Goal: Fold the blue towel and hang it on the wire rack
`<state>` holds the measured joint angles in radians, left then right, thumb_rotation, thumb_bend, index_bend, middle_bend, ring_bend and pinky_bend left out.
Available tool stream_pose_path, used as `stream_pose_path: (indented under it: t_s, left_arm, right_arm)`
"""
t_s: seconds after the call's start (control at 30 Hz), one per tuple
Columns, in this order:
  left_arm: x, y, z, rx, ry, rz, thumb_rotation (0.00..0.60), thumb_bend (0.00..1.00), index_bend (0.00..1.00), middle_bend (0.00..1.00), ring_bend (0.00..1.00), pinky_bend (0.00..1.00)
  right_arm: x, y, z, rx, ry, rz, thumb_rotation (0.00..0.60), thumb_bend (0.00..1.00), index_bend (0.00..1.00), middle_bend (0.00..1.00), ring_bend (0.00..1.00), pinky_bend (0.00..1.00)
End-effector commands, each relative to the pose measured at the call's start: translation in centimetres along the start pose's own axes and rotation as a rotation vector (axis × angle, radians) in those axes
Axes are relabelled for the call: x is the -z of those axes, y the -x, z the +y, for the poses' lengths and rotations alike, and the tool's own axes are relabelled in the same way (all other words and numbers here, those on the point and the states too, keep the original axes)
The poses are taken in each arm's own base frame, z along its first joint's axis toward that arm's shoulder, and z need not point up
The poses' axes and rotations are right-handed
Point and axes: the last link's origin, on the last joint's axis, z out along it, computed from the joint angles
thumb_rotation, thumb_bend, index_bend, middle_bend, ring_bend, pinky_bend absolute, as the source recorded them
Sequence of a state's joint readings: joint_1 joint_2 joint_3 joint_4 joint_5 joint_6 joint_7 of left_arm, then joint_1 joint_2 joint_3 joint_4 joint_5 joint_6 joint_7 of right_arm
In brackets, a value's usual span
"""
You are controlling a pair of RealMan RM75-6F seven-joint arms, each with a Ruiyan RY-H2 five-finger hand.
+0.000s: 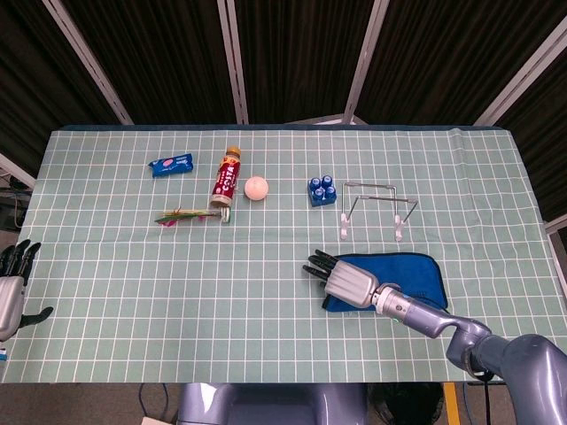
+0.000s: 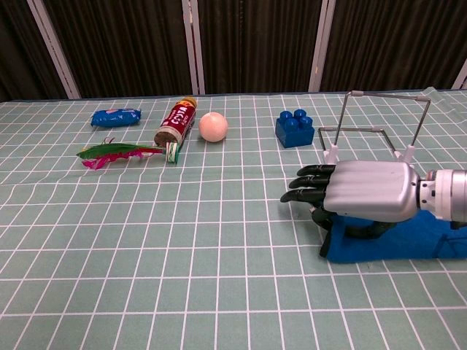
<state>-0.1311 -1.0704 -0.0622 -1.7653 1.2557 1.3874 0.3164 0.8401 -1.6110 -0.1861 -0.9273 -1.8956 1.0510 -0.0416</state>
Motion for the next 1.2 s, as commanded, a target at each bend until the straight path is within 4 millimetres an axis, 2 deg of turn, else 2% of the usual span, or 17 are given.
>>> stream_pose_path:
  t_s: [0.03, 0.27, 0.37, 0.5, 0.63, 0.77, 1.2]
  left_arm:
    - [0.0, 0.0, 0.0, -0.001, 0.001, -0.001, 0.6, 0.0, 0.0, 0.0, 0.0, 0.0]
    - [0.0, 0.1, 0.1, -0.002, 0.002, -0.002, 0.6, 0.0, 0.0, 0.0, 0.0, 0.0]
    - [0.0, 0.1, 0.1, -0.002, 0.001, -0.002, 0.6, 0.0, 0.0, 0.0, 0.0, 0.0]
    - [0.0, 0.1, 0.1, -0.004, 0.002, -0.003, 0.6, 0.0, 0.0, 0.0, 0.0, 0.0]
    - [0.0, 0.1, 0.1, -0.005, 0.002, -0.004, 0.6, 0.0, 0.0, 0.0, 0.0, 0.0]
    - [0.0, 0.1, 0.1, -0.001, 0.003, -0.003, 0.6, 0.0, 0.0, 0.0, 0.0, 0.0]
    - [0.4, -0.4, 0.1, 0.016, 0.014, 0.011, 0.6, 0.0, 0.0, 0.0, 0.0, 0.0]
  right_arm:
    - [0.1, 0.1, 0.0, -0.009, 0.005, 0.004, 0.6, 0.46, 0.57, 0.05, 0.0, 0.0]
    - [0.3, 0.2, 0.1, -0.026, 0.008, 0.024, 0.6, 0.47, 0.61, 0.07, 0.0, 0.0]
    - [0.4, 0.1, 0.2, -0.044, 0.01, 0.045, 0.6, 0.48, 0.7, 0.09, 0.0, 0.01]
    - [0.7, 0.0, 0.3, -0.064, 0.012, 0.07, 0.6, 0.49, 0.65, 0.1, 0.0, 0.03]
    - [0.9, -0.2, 0.6, -0.096, 0.028, 0.1, 0.6, 0.49, 0.69, 0.11, 0.0, 0.05]
    - [1.4, -1.2, 1.6, -0.202, 0.098, 0.173, 0.6, 0.49, 0.7, 0.12, 0.0, 0.06]
    - [3.4, -5.2, 4.7, -0.327, 0.259, 0.349, 0.6, 0.49, 0.7, 0.13, 0.0, 0.11]
